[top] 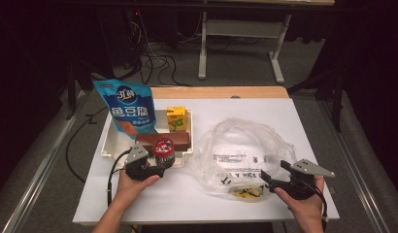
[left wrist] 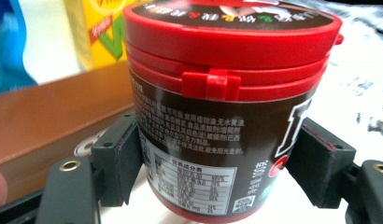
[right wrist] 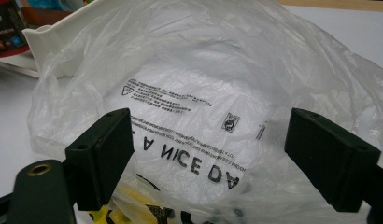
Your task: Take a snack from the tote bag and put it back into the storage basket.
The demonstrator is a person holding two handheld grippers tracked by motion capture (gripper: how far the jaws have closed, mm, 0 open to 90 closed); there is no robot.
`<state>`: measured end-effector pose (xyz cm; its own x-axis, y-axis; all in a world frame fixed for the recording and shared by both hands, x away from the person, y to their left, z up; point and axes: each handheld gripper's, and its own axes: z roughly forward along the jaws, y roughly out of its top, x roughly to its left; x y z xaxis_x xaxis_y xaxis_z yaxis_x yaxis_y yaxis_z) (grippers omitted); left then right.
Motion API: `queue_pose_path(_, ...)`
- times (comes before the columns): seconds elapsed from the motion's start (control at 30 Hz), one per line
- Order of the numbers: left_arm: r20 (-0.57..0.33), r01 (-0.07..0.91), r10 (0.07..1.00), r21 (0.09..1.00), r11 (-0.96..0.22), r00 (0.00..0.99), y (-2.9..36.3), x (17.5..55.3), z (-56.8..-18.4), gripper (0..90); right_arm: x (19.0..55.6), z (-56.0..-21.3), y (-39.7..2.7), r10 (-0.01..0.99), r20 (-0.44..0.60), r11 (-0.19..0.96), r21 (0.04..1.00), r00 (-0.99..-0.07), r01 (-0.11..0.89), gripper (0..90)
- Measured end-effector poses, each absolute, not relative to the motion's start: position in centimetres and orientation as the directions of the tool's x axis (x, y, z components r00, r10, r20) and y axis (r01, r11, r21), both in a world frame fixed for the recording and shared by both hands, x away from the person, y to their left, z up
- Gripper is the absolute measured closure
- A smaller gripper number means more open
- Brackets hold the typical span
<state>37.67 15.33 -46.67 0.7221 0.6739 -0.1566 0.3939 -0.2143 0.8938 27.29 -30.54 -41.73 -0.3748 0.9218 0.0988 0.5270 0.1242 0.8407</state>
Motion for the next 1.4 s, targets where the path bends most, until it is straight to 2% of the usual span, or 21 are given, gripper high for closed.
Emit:
queue_pose_path(0.33,-0.176,0.467,0.692,0.846,-0.257,0.7,14.4,39.0,-47.8,26.2,27.4,-42.0,-30.2,0.922,0.09,0.135,0.837,-0.378,0.53,16.0)
queue_pose_path(0.73,-0.217,0.522,0.722,0.821,-0.229,0.658,14.9,39.4,-47.9,25.4,27.5,-42.2,-30.4,0.925,0.093,0.13,0.835,-0.37,0.534,16.5)
queue_pose_path(1.07,-0.233,0.564,0.767,0.802,-0.196,0.598,17.1,38.6,-47.4,25.4,27.5,-42.3,-30.6,0.926,0.102,0.121,0.834,-0.365,0.539,16.6)
queue_pose_path(1.23,-0.204,0.567,0.79,0.796,-0.21,0.578,18.0,38.4,-47.1,25.2,27.4,-42.3,-30.6,0.926,0.099,0.122,0.834,-0.363,0.538,16.7)
queue_pose_path(1.3,-0.229,0.58,0.787,0.792,-0.192,0.573,18.4,38.7,-47.2,25.2,27.5,-42.4,-30.7,0.927,0.1,0.12,0.833,-0.361,0.54,16.8)
queue_pose_path(1.4,-0.238,0.591,0.794,0.786,-0.181,0.559,18.4,38.7,-47.0,19.1,27.5,-42.5,-30.7,0.927,0.099,0.122,0.833,-0.362,0.539,16.8)
